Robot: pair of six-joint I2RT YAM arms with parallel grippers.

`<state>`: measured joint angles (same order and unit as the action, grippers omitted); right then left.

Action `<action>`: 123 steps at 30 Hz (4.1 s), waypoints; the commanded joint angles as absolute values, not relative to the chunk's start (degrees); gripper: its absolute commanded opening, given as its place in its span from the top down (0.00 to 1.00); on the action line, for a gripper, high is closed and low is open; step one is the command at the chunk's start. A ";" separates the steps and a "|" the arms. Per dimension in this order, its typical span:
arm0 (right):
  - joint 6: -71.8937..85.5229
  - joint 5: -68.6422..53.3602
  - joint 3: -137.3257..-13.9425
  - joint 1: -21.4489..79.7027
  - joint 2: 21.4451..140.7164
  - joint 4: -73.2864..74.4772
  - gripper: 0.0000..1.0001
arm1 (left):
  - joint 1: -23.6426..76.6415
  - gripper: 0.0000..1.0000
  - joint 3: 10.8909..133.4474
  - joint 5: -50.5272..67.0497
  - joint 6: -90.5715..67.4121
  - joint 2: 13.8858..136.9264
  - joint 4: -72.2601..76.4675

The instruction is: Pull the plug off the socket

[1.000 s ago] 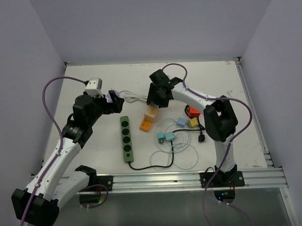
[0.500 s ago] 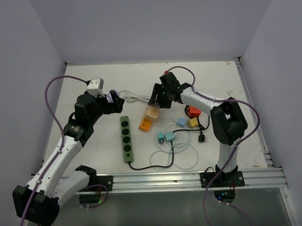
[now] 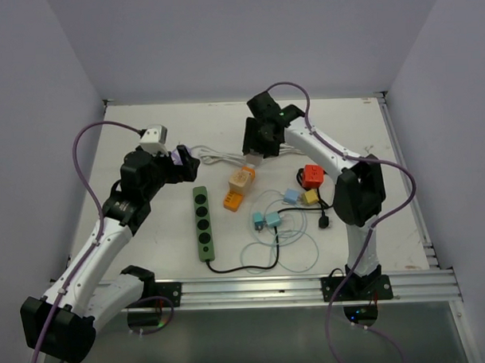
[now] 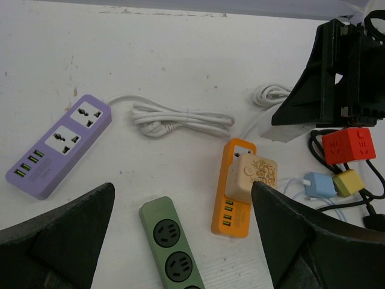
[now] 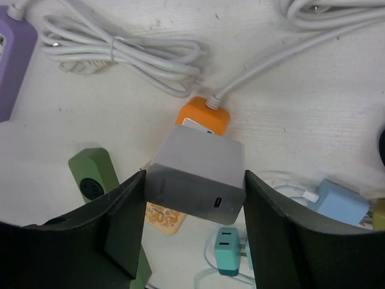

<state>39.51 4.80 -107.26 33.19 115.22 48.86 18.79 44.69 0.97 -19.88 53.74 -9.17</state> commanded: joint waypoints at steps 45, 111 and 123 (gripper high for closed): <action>29.54 16.00 -90.18 0.18 113.20 28.74 0.58 | 18.54 0.00 47.90 -0.97 -16.52 55.55 -10.81; 55.55 20.30 -116.19 45.17 122.87 61.70 0.01 | 18.63 0.00 46.49 -9.32 -19.86 46.41 -10.63; 56.95 18.63 -113.73 46.58 125.50 60.47 0.01 | 18.72 0.00 46.49 -8.26 -19.86 46.41 -10.55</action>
